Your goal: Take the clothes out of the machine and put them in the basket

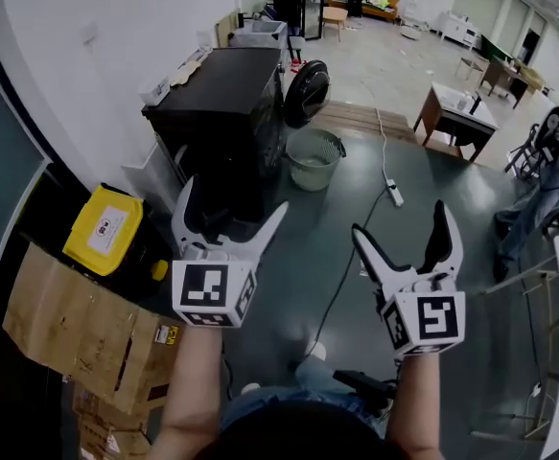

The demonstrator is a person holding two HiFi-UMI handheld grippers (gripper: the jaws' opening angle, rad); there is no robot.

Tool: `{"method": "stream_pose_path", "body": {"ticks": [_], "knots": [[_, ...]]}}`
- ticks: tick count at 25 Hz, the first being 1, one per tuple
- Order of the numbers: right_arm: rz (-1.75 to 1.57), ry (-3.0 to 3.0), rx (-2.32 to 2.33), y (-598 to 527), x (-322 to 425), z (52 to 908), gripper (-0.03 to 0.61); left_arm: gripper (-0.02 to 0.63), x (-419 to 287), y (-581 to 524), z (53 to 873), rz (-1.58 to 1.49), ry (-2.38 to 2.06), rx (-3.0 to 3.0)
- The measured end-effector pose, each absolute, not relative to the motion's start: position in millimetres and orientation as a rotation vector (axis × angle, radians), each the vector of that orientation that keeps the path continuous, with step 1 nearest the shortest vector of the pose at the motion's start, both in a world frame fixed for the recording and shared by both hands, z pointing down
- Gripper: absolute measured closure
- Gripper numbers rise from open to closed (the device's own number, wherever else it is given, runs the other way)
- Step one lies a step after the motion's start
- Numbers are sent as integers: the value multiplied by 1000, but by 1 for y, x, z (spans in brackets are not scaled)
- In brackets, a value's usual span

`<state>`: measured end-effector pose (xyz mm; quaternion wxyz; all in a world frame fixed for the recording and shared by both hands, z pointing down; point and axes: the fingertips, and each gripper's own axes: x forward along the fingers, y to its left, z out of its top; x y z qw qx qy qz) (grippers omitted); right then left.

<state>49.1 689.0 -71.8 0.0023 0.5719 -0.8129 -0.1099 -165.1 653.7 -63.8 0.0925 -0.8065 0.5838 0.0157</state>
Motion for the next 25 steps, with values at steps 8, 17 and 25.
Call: {"method": "stream_pose_path", "body": {"ticks": [8,17,25], "knots": [[-310,-2545,1756,629,118,-71,23,67,-101,603,-67,68,1752,-2373],[-317,-2502,1757,586,146,-61,23,67,-83,565,-59,-52,1782,-2336],[-277,-2530,1743,534,137,-52,26,67,-95,513,-55,-71,1788,-2325]]}}
